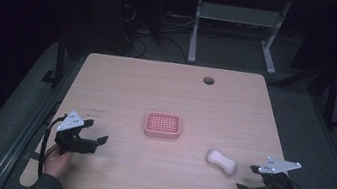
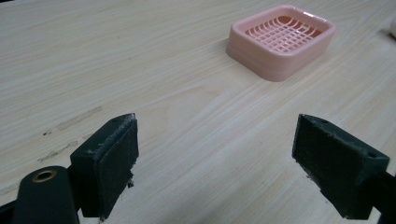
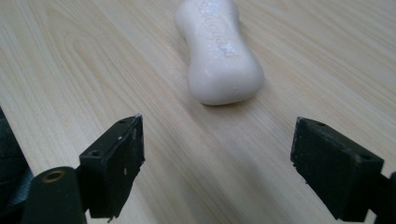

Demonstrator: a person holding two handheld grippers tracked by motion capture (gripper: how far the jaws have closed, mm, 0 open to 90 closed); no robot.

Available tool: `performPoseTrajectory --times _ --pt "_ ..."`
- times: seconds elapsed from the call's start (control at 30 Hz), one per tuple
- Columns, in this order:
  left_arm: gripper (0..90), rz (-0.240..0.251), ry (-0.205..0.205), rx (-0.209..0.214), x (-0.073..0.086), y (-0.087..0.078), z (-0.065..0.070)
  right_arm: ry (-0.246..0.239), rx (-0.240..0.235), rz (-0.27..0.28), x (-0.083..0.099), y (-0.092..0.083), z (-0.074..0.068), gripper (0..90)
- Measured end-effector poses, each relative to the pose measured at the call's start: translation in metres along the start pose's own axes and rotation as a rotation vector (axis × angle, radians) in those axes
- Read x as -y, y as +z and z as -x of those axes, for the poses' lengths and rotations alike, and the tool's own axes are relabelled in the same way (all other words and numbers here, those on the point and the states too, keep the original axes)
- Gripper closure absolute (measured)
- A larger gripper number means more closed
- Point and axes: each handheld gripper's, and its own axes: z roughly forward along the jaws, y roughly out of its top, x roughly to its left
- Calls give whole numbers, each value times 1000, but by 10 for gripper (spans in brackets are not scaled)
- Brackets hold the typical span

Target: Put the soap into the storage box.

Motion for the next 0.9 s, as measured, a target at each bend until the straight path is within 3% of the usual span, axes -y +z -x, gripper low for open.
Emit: performPoseTrajectory --times 0.07,0.23,0.47,0.53,0.9 --pt "139 0 -1 1 0 -1 -1 -16 3 -30 -6 3 -1 166" --pt "139 0 0 2 0 0 0 -48 -5 -34 -23 7 -4 168" --pt "139 -7 16 0 -1 0 2 -87 -14 -83 -44 20 -3 169" --pt "139 -13 20 0 -1 1 2 -105 -37 -107 -54 29 -3 180" --pt "139 -17 28 -6 0 1 1 -156 -45 -196 -76 47 -4 216"
